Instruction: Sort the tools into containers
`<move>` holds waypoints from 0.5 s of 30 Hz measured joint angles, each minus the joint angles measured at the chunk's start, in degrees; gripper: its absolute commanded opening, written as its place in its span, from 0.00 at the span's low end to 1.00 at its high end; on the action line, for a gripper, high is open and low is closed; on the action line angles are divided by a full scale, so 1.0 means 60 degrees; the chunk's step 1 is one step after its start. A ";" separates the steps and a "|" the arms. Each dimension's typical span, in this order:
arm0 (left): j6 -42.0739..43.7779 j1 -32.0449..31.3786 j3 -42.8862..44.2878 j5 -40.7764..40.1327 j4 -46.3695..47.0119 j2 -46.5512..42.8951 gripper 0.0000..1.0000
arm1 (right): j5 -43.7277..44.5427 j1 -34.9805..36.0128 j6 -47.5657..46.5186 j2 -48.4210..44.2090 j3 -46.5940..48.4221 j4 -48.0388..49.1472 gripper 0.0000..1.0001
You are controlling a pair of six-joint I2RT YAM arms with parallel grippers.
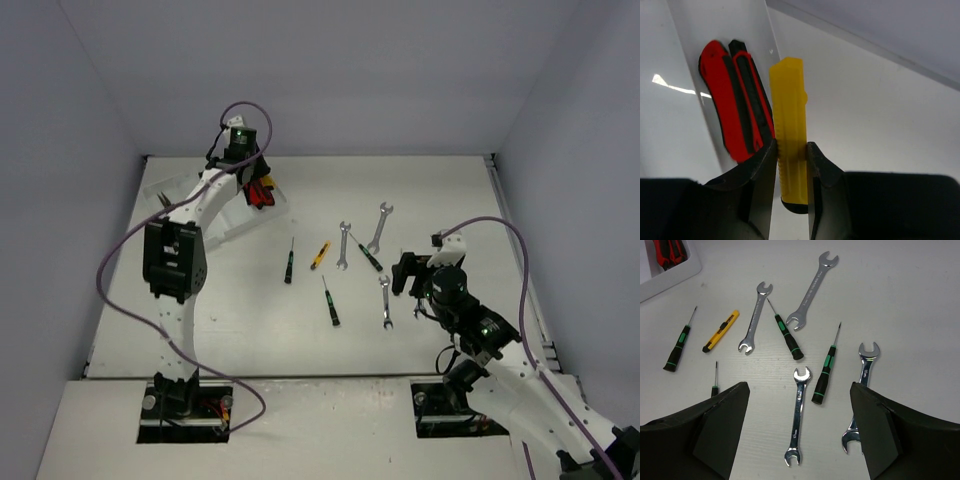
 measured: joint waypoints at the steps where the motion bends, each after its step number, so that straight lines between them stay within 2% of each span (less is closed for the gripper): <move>1: -0.0022 0.0098 0.0405 0.0069 0.0099 0.0467 0.10 | -0.0003 -0.0001 0.0000 0.0068 0.0000 0.0000 0.79; 6: -0.0083 0.0448 0.1303 0.0321 0.0239 0.2151 0.35 | -0.0010 -0.0001 0.0000 0.0287 0.0000 -0.0007 0.79; 8: -0.0074 0.0502 0.1355 0.0383 0.0208 0.2426 0.41 | -0.0011 -0.0001 0.0000 0.0290 0.0000 -0.0007 0.79; 11: 0.0042 0.0461 0.1352 0.0488 0.0190 0.2341 0.53 | -0.0011 -0.0001 -0.0001 0.0332 0.0000 -0.0007 0.79; 15: 0.0557 0.0280 0.0888 0.0491 0.0175 0.1589 0.63 | -0.0007 -0.0001 -0.0027 0.0349 0.0000 -0.0004 0.79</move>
